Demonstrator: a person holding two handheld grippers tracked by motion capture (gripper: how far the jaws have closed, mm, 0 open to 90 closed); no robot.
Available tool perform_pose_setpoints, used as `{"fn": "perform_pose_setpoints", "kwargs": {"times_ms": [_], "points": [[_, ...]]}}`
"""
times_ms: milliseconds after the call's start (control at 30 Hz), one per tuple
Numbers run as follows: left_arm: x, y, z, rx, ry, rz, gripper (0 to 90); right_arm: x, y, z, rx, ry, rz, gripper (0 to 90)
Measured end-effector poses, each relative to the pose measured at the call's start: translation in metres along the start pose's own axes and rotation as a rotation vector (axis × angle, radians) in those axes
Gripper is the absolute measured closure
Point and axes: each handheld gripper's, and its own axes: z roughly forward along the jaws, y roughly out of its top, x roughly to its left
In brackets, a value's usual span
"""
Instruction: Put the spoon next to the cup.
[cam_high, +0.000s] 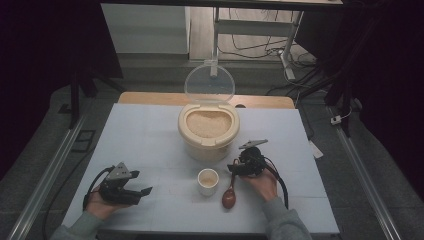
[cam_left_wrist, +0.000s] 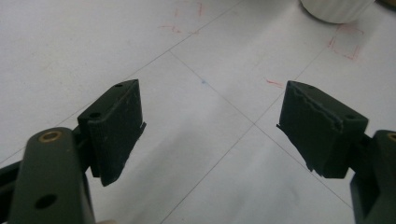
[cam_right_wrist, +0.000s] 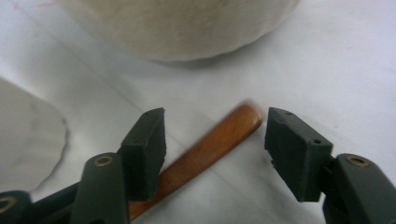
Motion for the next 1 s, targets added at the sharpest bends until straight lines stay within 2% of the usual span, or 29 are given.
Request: {"fn": "perform_pose_setpoints", "kwargs": {"times_ms": [100, 200, 333, 400, 533, 633, 800, 1000], "points": [[0.000, 0.000, 0.000, 0.000, 0.000, 0.001, 21.1, -0.003, 0.000, -0.004, -0.036, -0.016, 0.027, 35.2], [0.000, 0.000, -0.001, -0.002, 0.001, 0.001, 21.0, -0.005, -0.002, -0.014, -0.085, -0.014, 0.029, 37.1], [0.001, 0.000, -0.001, -0.005, 0.003, -0.001, 21.1, -0.006, -0.009, -0.030, -0.143, 0.014, -0.016, 38.4], [0.000, 0.000, -0.001, -0.006, 0.004, -0.003, 21.1, -0.006, -0.014, -0.038, -0.165, 0.049, -0.048, 39.9], [0.000, 0.000, -0.001, -0.009, 0.007, -0.005, 21.0, -0.006, -0.024, -0.052, -0.194, 0.073, -0.103, 40.6], [0.001, 0.000, -0.002, -0.012, 0.009, -0.009, 20.9, -0.007, -0.032, -0.062, -0.215, 0.078, -0.126, 41.2], [0.000, 0.000, -0.003, -0.017, 0.012, -0.015, 20.4, -0.013, -0.046, -0.076, -0.232, 0.091, -0.136, 41.2], [0.001, 0.001, -0.003, -0.021, 0.014, -0.025, 19.5, -0.025, -0.067, -0.092, -0.249, 0.082, -0.133, 41.4]]}}
